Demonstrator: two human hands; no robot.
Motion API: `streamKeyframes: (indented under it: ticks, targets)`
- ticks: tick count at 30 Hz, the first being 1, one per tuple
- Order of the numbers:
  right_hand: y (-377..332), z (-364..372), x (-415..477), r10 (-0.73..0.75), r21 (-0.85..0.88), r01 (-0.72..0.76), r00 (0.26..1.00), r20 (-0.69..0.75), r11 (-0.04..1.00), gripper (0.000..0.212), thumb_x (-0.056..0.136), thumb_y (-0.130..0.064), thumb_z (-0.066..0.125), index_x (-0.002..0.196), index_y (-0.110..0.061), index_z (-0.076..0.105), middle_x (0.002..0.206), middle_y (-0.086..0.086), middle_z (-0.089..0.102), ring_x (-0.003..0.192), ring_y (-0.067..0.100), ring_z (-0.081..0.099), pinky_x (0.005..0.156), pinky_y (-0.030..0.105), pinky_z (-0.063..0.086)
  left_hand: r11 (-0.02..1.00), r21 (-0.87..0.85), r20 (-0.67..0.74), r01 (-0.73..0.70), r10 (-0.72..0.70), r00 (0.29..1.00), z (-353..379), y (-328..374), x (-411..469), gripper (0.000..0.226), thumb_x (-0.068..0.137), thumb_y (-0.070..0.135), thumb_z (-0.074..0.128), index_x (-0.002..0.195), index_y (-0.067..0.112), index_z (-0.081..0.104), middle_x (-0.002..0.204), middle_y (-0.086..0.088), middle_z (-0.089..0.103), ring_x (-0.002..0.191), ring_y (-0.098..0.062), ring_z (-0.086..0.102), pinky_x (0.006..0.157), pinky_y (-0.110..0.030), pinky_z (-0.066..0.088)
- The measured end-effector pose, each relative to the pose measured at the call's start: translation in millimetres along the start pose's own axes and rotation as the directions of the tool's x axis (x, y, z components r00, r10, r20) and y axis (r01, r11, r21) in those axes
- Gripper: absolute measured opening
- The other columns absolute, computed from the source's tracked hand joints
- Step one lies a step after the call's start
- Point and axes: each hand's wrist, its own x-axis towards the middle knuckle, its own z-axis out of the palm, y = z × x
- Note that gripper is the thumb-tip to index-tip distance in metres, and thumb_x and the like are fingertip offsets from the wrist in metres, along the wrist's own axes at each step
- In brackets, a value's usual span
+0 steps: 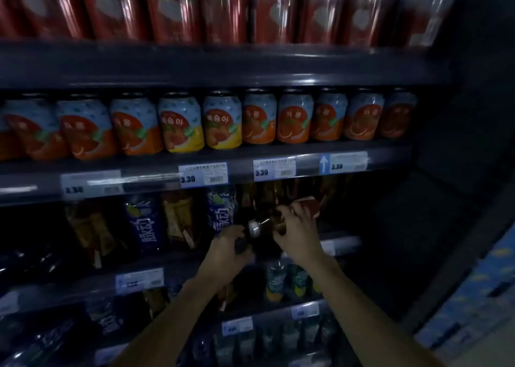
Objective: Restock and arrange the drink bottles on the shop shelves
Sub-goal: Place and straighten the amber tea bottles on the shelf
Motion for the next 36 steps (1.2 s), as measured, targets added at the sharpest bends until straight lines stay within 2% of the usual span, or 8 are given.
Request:
streamKeyframes:
  ticks: [7,12,17,21,24,28,33,36]
  targets:
    - [5,27,22,-0.049,-0.165,0.053,0.998,0.029,0.985,0.065,0.078,-0.034,0.067,0.138,-0.025,0.045,0.146,0.006,0.036,0.134,0.032,0.026,0.11,0.045,0.021,0.996,0.083,0.008,-0.021,0.02,1.0,-1,-20,-2,0.043,0.085,0.026,0.068,0.124,0.017,0.055,0.116,0.009,0.057,0.103,0.002,0.049,0.075,0.007,0.029]
    - [6,35,22,-0.087,-0.206,0.078,0.996,-0.035,0.975,0.07,0.074,-0.036,0.07,0.138,-0.027,0.044,0.148,-0.003,0.039,0.143,0.024,0.02,0.109,0.048,0.021,0.993,0.109,-0.028,-0.051,0.054,0.998,2,-18,-3,0.043,0.085,0.027,0.068,0.125,0.018,0.056,0.109,0.008,0.058,0.104,-0.007,0.054,0.082,-0.01,0.039]
    - [10,33,21,-0.111,-0.269,0.089,0.991,-0.068,0.959,0.071,0.071,-0.042,0.073,0.135,-0.026,0.048,0.144,-0.004,0.046,0.14,0.021,0.029,0.107,0.05,0.023,0.993,0.107,-0.035,-0.056,0.06,0.998,3,-16,-5,0.044,0.083,0.028,0.068,0.125,0.019,0.055,0.103,0.011,0.054,0.102,-0.007,0.052,0.084,-0.015,0.041]
    - [8,32,15,-0.096,-0.254,0.052,0.982,-0.164,0.966,0.066,0.064,-0.039,0.08,0.123,-0.017,0.059,0.128,0.003,0.058,0.124,0.031,0.046,0.1,0.054,0.036,0.994,0.092,-0.033,-0.051,0.055,0.998,2,-16,-7,0.045,0.084,0.026,0.068,0.126,0.019,0.054,0.103,0.011,0.054,0.103,-0.007,0.053,0.084,-0.015,0.04]
    - [10,28,10,-0.055,-0.126,0.01,0.932,-0.358,0.992,0.06,0.054,-0.032,0.087,0.106,-0.009,0.066,0.105,0.01,0.067,0.107,0.037,0.058,0.088,0.057,0.046,0.995,0.085,-0.04,-0.06,0.063,0.997,1,-16,-8,0.046,0.083,0.024,0.069,0.126,0.017,0.055,0.102,0.011,0.054,0.104,-0.008,0.053,0.085,-0.015,0.039]
    - [23,14,11,0.036,0.122,0.029,0.864,-0.502,0.992,0.057,0.059,-0.029,0.087,0.105,-0.004,0.064,0.101,0.014,0.065,0.102,0.036,0.057,0.087,0.051,0.046,0.997,0.075,-0.038,-0.031,0.034,0.999,2,-15,-9,0.047,0.083,0.026,0.069,0.127,0.018,0.053,0.105,0.012,0.054,0.104,-0.005,0.052,0.087,-0.016,0.041]
    - [36,-2,9,0.19,0.427,0.018,0.879,-0.437,0.904,0.06,0.067,-0.031,0.085,0.117,-0.01,0.059,0.114,0.006,0.06,0.111,0.026,0.048,0.091,0.046,0.045,0.995,0.1,-0.047,-0.021,0.025,0.999,5,-13,-8,0.043,0.084,0.027,0.07,0.123,0.016,0.056,0.117,0.005,0.057,0.114,-0.012,0.051,0.092,-0.02,0.042]
    - [38,-10,8,0.305,0.616,0.012,0.86,-0.408,0.788,0.058,0.065,-0.038,0.084,0.114,-0.021,0.06,0.109,0.0,0.062,0.106,0.019,0.055,0.087,0.035,0.05,0.993,0.114,-0.051,-0.027,0.033,0.998,5,-13,-8,0.043,0.084,0.025,0.07,0.123,0.014,0.057,0.118,0.003,0.058,0.115,-0.014,0.051,0.092,-0.017,0.04]
